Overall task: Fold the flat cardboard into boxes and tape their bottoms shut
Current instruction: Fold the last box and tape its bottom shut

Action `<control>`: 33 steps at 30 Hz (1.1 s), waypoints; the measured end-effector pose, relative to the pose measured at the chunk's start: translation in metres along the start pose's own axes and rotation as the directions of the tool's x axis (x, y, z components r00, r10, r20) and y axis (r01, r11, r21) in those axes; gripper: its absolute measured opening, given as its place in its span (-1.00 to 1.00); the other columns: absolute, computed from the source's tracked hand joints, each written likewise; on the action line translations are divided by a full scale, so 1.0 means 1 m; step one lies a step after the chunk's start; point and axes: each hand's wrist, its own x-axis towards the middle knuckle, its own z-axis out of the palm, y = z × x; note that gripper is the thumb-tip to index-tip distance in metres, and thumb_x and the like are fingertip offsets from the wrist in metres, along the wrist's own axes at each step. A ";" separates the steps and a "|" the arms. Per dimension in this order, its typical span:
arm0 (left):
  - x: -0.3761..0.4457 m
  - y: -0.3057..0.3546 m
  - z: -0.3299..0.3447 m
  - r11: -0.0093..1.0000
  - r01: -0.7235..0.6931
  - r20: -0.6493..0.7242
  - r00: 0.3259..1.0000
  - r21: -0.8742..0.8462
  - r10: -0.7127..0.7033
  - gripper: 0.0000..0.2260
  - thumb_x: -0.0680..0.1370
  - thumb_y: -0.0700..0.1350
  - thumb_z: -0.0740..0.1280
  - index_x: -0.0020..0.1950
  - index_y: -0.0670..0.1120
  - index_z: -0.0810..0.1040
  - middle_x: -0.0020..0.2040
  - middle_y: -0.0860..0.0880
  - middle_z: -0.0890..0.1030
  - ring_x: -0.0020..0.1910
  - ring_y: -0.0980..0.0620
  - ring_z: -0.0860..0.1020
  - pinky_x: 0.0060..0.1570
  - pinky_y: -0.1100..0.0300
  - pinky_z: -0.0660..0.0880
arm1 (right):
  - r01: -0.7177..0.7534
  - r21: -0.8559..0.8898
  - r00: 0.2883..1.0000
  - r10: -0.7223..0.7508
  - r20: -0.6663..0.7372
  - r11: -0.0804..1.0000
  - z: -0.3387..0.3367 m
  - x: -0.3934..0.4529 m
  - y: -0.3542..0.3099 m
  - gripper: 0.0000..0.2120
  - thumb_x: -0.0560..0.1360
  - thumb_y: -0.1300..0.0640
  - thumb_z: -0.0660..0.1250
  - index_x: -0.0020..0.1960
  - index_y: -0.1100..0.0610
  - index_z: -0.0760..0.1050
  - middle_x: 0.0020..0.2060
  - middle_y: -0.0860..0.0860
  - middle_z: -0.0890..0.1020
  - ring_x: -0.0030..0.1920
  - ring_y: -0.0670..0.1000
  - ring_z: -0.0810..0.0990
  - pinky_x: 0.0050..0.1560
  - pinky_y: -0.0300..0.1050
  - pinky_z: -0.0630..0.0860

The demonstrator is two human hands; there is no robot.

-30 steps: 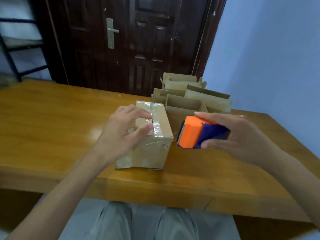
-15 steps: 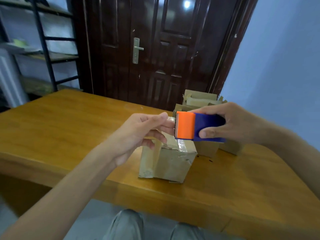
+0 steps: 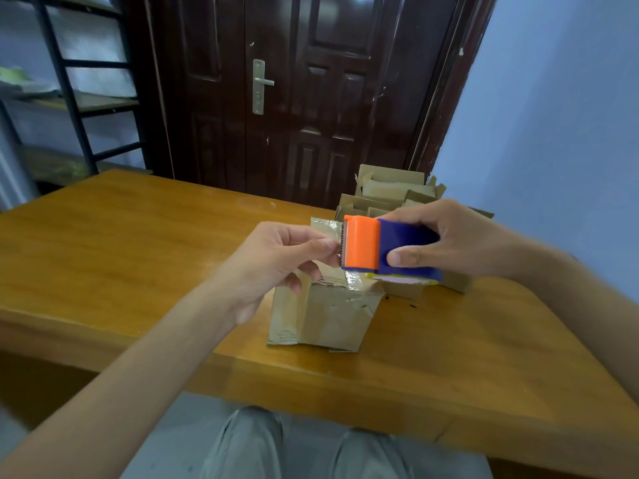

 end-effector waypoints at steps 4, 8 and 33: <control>0.005 -0.001 0.008 0.999 0.037 -0.103 0.994 0.039 -0.033 -0.88 0.56 -0.07 0.50 -0.02 -0.12 0.77 -0.14 -0.09 0.77 -0.26 0.10 0.64 -0.36 0.29 0.49 | 0.003 -0.068 0.998 -0.006 -0.054 0.998 0.004 -0.001 0.002 -0.59 0.57 -0.34 0.27 0.39 -0.31 0.45 0.12 -0.33 0.65 0.18 -0.14 0.66 -0.03 -0.21 0.67; 0.012 0.002 0.008 0.994 0.067 -0.139 0.989 0.084 -0.055 -0.91 0.52 -0.13 0.52 -0.10 -0.15 0.76 -0.22 -0.11 0.75 -0.31 0.09 0.65 -0.38 0.30 0.54 | -0.032 -0.058 0.997 0.027 -0.078 0.998 0.006 -0.002 0.008 -0.64 0.59 -0.24 0.24 0.37 -0.26 0.47 0.03 -0.36 0.66 0.04 -0.17 0.69 -0.15 -0.28 0.61; 0.017 -0.046 -0.003 0.971 0.238 -0.180 0.955 -0.016 -0.237 -0.85 0.52 -0.26 0.49 -0.26 -0.18 0.75 -0.29 -0.21 0.69 -0.43 0.06 0.54 -0.46 0.32 0.49 | -0.145 0.205 0.986 0.125 0.111 0.968 0.007 -0.024 0.104 -0.65 0.59 -0.15 0.28 0.30 -0.05 0.60 0.03 -0.03 0.73 -0.05 0.05 0.73 -0.15 -0.19 0.61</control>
